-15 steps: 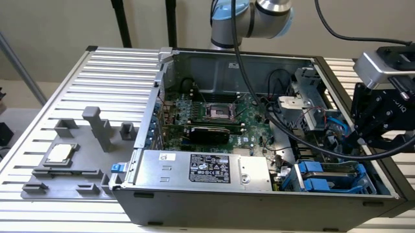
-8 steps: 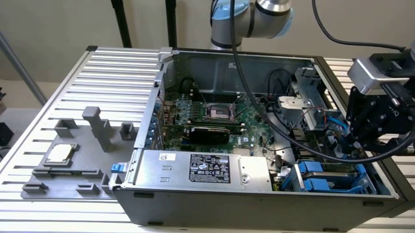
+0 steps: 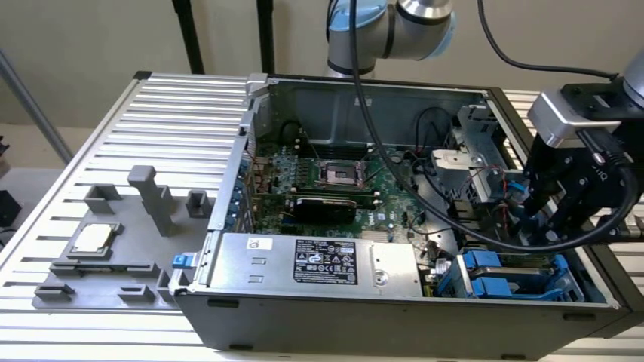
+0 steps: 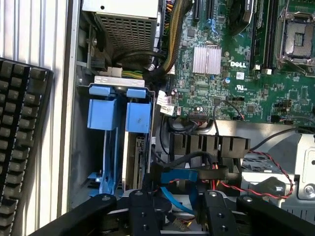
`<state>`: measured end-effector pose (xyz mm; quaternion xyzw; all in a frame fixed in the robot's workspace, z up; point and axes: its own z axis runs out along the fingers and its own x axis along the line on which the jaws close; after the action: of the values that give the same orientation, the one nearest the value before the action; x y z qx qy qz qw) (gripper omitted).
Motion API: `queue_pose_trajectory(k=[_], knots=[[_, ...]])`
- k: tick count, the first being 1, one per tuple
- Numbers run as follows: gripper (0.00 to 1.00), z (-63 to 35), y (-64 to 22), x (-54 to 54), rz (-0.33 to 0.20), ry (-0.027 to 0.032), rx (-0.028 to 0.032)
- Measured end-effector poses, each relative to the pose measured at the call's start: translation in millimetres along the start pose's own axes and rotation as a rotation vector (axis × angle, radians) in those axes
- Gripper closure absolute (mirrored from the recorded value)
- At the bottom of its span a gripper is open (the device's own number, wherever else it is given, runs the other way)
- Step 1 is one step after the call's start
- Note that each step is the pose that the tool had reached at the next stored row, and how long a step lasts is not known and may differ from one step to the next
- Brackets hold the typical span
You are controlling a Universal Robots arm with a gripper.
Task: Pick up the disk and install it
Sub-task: 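Insert the first disk wire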
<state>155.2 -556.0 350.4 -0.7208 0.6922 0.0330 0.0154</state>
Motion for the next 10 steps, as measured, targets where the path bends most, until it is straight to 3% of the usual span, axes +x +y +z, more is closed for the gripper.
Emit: queue_pose_trajectory(k=[4,10], knots=[[0.57,-0.3,0.9,3.8,0.0,0.0002,0.0],[0.57,-1.7,1.8,24.1,0.0,-0.0009,-0.0001]])
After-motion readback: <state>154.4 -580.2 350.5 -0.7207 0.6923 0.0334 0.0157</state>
